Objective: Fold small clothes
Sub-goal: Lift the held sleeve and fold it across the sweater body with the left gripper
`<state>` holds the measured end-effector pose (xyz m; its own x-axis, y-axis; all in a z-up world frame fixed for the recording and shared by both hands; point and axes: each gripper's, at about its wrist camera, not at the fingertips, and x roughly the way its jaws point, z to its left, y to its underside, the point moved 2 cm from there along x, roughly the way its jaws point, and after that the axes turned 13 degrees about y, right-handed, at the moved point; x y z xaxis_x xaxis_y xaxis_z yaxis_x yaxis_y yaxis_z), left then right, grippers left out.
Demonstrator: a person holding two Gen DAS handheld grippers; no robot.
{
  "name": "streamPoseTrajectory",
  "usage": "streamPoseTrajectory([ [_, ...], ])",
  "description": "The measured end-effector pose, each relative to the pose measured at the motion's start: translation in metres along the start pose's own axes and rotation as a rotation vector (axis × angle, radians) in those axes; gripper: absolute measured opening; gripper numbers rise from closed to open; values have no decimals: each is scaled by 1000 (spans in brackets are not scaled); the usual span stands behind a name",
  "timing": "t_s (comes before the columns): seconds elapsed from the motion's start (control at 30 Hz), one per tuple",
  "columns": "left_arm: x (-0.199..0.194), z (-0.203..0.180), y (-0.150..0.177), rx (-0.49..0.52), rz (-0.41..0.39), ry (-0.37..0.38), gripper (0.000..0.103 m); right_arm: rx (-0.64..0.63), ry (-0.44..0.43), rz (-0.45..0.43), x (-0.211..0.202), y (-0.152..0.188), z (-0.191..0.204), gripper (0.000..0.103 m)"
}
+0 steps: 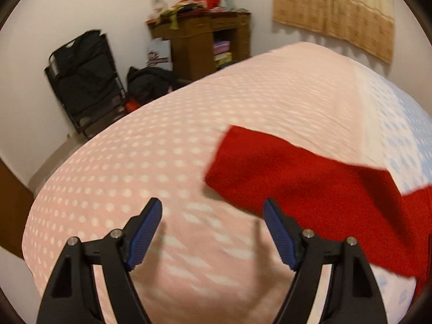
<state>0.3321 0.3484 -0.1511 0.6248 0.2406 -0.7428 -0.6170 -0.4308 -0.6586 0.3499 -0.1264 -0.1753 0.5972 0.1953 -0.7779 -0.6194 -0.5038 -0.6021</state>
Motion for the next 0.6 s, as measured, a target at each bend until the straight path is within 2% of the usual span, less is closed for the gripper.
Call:
streamPoseTrajectory([
  [0.07,6,4,-4,-27,-5,20,79,-30,35,-28,3,7,8,78],
  [0.27,23,10,-15,-93,-11,96,77,-12,40,-42,3,11,7,79],
  [0.37,36,15,-19,-137,6,127,67,-17,56,-47,2,12,8,80],
  [0.47,38,16,-19,-142,-6,121,52,-9,57,-46,2,13,6,82],
  [0.53,37,16,-17,-134,-11,134,12,-4,58,-46,2,13,6,83],
  [0.6,33,22,-19,-163,-16,197,11,-5,63,-47,2,13,6,83],
])
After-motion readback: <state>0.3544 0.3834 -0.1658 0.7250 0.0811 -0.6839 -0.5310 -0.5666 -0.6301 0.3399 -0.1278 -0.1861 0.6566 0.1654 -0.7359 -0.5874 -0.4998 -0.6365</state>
